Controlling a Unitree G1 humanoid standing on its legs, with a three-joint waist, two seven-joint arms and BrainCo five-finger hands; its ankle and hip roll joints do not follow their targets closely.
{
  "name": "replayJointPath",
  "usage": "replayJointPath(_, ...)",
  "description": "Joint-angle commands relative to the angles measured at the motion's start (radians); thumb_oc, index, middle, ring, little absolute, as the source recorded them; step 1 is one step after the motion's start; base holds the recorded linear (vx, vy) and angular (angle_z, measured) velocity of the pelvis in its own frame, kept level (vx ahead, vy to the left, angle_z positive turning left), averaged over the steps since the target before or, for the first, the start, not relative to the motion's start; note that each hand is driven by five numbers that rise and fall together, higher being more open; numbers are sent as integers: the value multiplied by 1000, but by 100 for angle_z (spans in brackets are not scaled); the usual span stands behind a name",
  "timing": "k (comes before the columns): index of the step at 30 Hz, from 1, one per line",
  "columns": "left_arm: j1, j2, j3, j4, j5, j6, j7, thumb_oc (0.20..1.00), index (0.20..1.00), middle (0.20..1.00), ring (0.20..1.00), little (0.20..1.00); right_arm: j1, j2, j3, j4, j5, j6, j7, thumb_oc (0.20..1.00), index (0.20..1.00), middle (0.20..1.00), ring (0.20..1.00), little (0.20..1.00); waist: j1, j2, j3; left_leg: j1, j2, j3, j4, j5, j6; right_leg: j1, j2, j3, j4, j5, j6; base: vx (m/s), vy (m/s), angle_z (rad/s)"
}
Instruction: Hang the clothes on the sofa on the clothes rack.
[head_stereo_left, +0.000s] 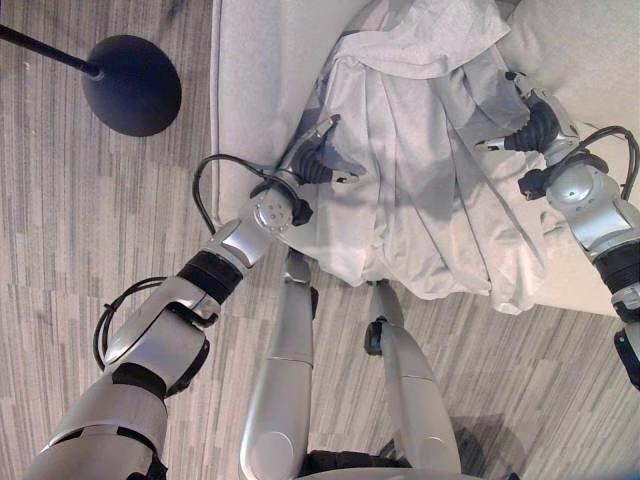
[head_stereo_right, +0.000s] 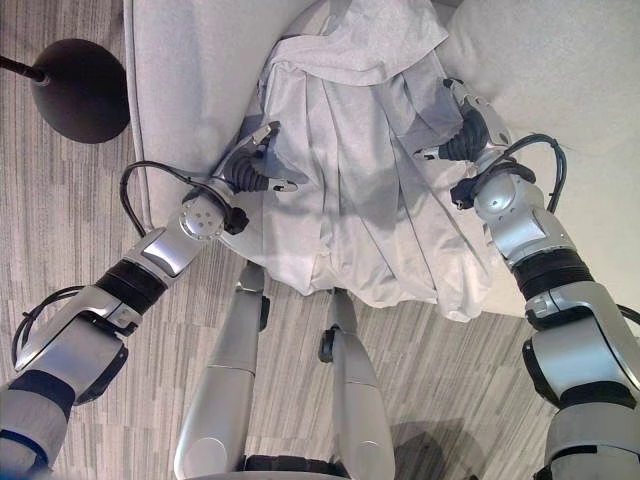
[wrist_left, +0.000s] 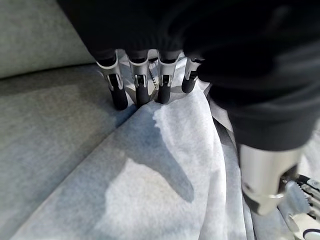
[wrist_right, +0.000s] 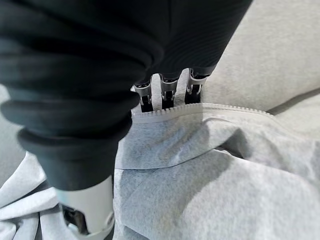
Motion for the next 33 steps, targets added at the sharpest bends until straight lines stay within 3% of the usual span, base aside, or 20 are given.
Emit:
replayJointPath(1, -190, 134, 106, 75, 57, -16, 101, 1000, 1000, 1000, 1000, 1000, 76, -30, -93, 116, -1, 41, -11, 1000, 1000, 1000, 1000, 1000, 47, 8, -11, 280, 85, -94, -473, 56, -44, 132, -40, 27, 2, -142, -50, 0, 0, 0)
replayJointPath(8, -268, 191, 27, 196, 107, -1, 151, 1000, 1000, 1000, 1000, 1000, 82, 74, -109, 168, 20, 53, -9, 1000, 1000, 1000, 1000, 1000, 46, 18, -11, 232, 79, -105, -473, 58, -45, 90, -44, 26, 2, -139, -53, 6, -3, 0)
replayJointPath(17, -318, 164, -17, 345, 113, 9, 188, 1000, 1000, 1000, 1000, 1000, -25, 167, -30, 297, 77, 60, -5, 1000, 1000, 1000, 1000, 1000, 49, 28, -11, 185, 78, -107, -473, 63, -44, 54, -45, 25, 2, -132, -51, 1, 2, -6)
replayJointPath(27, -423, 150, -170, 473, 107, 19, 167, 1000, 1000, 1000, 1000, 1000, -31, 173, -35, 264, 94, 55, -10, 1000, 1000, 1000, 1000, 1000, 25, 14, -11, 172, 86, -108, -473, 64, -46, 36, -44, 23, 2, -128, -49, -1, -11, 2)
replayJointPath(33, -466, 109, -198, 504, 76, 21, 157, 1000, 1000, 1000, 1000, 1000, -4, 169, -53, 231, 83, 57, -14, 1000, 1000, 1000, 1000, 1000, 12, 13, -11, 165, 87, -108, -473, 65, -47, 27, -44, 26, 2, -125, -48, 2, -6, -2)
